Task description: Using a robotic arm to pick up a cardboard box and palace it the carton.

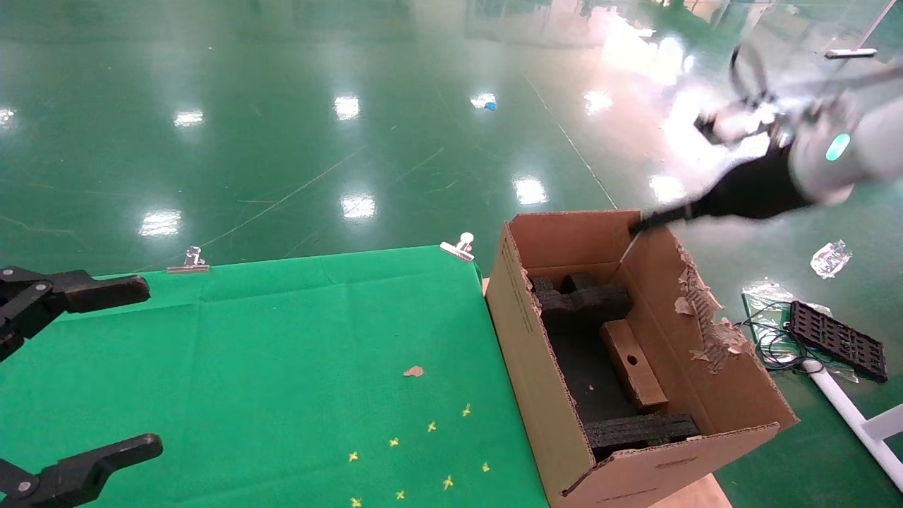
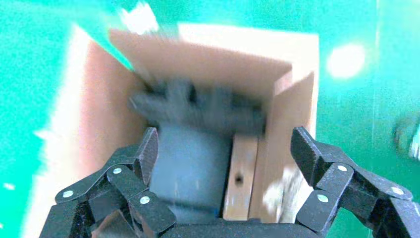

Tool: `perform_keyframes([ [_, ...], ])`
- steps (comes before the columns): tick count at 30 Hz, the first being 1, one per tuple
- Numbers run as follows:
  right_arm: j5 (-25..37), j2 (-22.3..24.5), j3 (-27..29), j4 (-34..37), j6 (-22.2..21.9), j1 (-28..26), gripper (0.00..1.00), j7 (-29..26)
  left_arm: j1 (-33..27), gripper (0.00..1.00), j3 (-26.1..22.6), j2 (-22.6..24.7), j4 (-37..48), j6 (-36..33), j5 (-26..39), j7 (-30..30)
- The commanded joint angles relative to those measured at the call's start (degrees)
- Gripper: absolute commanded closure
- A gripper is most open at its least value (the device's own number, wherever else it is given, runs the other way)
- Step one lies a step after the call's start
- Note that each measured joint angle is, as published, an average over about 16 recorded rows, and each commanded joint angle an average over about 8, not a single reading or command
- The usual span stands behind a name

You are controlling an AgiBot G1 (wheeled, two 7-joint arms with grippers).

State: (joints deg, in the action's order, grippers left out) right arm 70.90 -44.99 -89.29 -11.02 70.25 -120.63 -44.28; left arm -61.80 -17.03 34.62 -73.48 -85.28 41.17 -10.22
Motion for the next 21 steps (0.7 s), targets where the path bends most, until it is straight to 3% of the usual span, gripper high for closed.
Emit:
perform_keyframes([
  [1, -0.56, 0.72, 0.61, -1.25, 0.47, -3.02, 0.00, 1.73, 0.00, 0.00, -0.01, 0.00, 0.00, 0.00, 0.00, 0.00],
  [12, -3.21, 5.93, 4.09, -11.07, -2.73, -5.92, 0.00, 5.82, 0.00, 0.00, -0.03, -0.02, 0.02, 0.03, -0.03, 0.02],
  [21, -6.45, 6.73, 12.70, -17.93, -0.78, 1.75, 0.00, 9.27, -0.02, 0.00, -0.06, -0.02, 0.06, 0.02, -0.05, 0.05],
])
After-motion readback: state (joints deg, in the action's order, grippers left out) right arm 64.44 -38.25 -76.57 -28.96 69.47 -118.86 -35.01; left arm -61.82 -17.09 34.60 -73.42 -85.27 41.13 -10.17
